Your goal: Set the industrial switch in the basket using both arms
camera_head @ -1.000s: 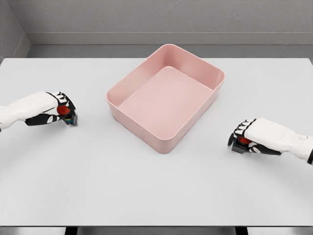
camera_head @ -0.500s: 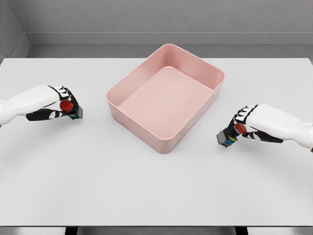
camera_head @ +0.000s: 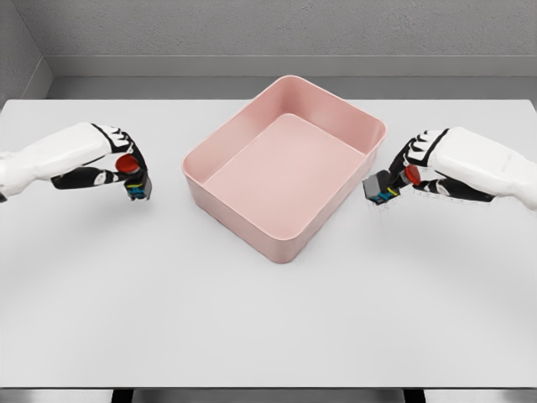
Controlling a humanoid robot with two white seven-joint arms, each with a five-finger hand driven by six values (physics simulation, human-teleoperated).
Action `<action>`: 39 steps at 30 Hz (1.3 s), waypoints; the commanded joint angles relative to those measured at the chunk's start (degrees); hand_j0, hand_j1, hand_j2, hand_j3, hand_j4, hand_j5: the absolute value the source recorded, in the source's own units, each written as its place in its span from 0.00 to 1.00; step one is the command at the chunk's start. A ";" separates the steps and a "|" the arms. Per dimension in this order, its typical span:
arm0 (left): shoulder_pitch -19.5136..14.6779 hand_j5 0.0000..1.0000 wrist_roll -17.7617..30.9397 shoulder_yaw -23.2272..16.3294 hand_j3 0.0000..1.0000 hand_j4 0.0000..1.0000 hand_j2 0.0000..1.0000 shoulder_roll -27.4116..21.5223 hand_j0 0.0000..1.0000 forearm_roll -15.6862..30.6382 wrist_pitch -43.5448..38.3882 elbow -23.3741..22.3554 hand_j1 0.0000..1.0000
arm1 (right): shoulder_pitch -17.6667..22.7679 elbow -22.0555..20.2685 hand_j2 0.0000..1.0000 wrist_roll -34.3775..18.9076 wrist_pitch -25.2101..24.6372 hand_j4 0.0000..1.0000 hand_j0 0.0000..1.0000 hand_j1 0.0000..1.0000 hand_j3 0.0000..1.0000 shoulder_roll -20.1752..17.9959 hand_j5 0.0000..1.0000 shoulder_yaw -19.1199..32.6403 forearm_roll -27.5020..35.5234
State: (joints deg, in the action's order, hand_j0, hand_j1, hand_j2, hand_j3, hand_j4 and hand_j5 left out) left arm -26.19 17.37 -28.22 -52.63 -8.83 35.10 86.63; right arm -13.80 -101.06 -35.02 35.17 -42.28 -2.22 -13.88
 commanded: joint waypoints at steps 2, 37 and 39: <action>-0.27 0.50 -0.05 0.00 0.50 0.50 0.50 0.16 0.50 1.19 -0.10 2.05 0.50 | -2.29 -0.10 0.50 0.02 -0.17 0.50 0.50 0.50 0.50 0.09 0.50 -3.66 0.60; -15.47 0.53 5.84 -3.69 0.53 0.53 0.53 20.55 0.53 1.10 -0.10 8.47 0.53 | -0.36 0.17 1.00 0.02 -0.17 1.00 1.00 1.00 1.00 -7.29 1.00 9.51 2.54; -16.44 0.85 5.66 -3.69 0.85 0.85 0.85 24.68 0.85 -0.75 -0.10 7.67 0.85 | 3.07 0.52 1.00 0.02 -0.17 1.00 1.00 1.00 1.00 -8.61 1.00 13.38 4.12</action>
State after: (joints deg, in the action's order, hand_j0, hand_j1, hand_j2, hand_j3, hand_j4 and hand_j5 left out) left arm -42.71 22.51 -31.70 -32.15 -8.60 35.11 94.87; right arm -9.58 -100.72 -35.05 35.25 -48.86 6.68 -12.27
